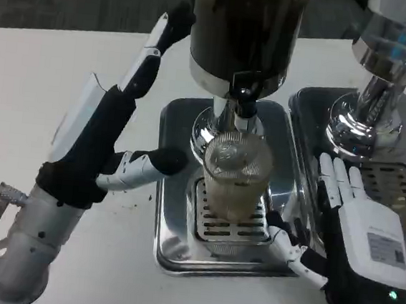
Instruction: Grasp the cup under the faucet to collect the drink, then remove the cup.
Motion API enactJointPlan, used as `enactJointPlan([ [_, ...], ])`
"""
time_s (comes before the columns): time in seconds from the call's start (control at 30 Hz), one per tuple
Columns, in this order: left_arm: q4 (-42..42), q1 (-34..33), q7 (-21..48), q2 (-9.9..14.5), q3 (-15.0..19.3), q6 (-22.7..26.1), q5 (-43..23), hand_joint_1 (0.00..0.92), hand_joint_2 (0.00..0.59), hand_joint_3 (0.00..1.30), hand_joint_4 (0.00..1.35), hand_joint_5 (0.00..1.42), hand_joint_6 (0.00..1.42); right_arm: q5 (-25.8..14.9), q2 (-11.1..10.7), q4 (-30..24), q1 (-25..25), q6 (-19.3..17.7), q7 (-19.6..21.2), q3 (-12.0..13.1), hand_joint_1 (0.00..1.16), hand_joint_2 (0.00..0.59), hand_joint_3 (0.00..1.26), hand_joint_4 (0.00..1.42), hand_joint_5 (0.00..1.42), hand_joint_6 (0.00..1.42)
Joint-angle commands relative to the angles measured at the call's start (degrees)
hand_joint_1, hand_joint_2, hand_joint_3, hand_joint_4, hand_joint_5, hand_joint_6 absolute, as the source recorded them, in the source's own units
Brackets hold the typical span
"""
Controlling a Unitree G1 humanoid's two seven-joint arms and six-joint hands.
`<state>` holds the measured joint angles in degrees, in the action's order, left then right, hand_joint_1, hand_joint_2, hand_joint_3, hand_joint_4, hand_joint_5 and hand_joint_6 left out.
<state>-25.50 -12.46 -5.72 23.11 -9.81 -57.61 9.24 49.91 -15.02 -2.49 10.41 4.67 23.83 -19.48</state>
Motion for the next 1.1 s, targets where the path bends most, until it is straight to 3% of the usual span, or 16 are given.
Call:
enactJointPlan([
  [0.03, 0.4, -1.0, 4.1, -1.7, 0.4, 0.6, -1.1, 0.0, 0.074, 0.0, 0.0, 0.08, 0.07, -0.1, 0.3, 0.2, 0.0, -0.5, 0.7, 0.3, 0.27, 0.334, 0.0, 0.0, 0.0, 0.18],
  [0.4, -5.5, -5.5, 8.5, -6.4, 0.9, 1.9, -0.4, 0.0, 0.086, 0.0, 0.0, 0.15, 0.12, 0.6, 1.1, -0.2, 0.7, 0.2, 1.5, 0.6, 0.28, 0.346, 0.0, 0.0, 0.0, 0.17],
  [0.67, -6.5, -5.8, 7.9, -6.7, 2.3, 1.5, 2.1, 0.0, 0.081, 0.07, 0.01, 0.21, 0.16, 0.3, 1.3, -0.1, 1.3, 0.1, 1.8, 0.8, 0.28, 0.349, 0.0, 0.0, 0.0, 0.18],
  [0.87, -6.7, -6.3, 11.3, -6.5, 1.9, 3.0, 0.3, 0.0, 0.085, 0.07, 0.0, 0.18, 0.14, 0.4, 1.2, -0.2, 1.3, 0.1, 1.4, 0.7, 0.28, 0.35, 0.0, 0.0, 0.0, 0.18],
  [1.1, -7.2, -7.1, 13.0, -7.8, 1.7, 3.3, -1.0, 0.0, 0.082, 0.07, 0.0, 0.19, 0.16, 0.2, 1.5, -0.2, 1.4, 0.3, 1.4, 0.8, 0.28, 0.35, 0.0, 0.0, 0.0, 0.18],
])
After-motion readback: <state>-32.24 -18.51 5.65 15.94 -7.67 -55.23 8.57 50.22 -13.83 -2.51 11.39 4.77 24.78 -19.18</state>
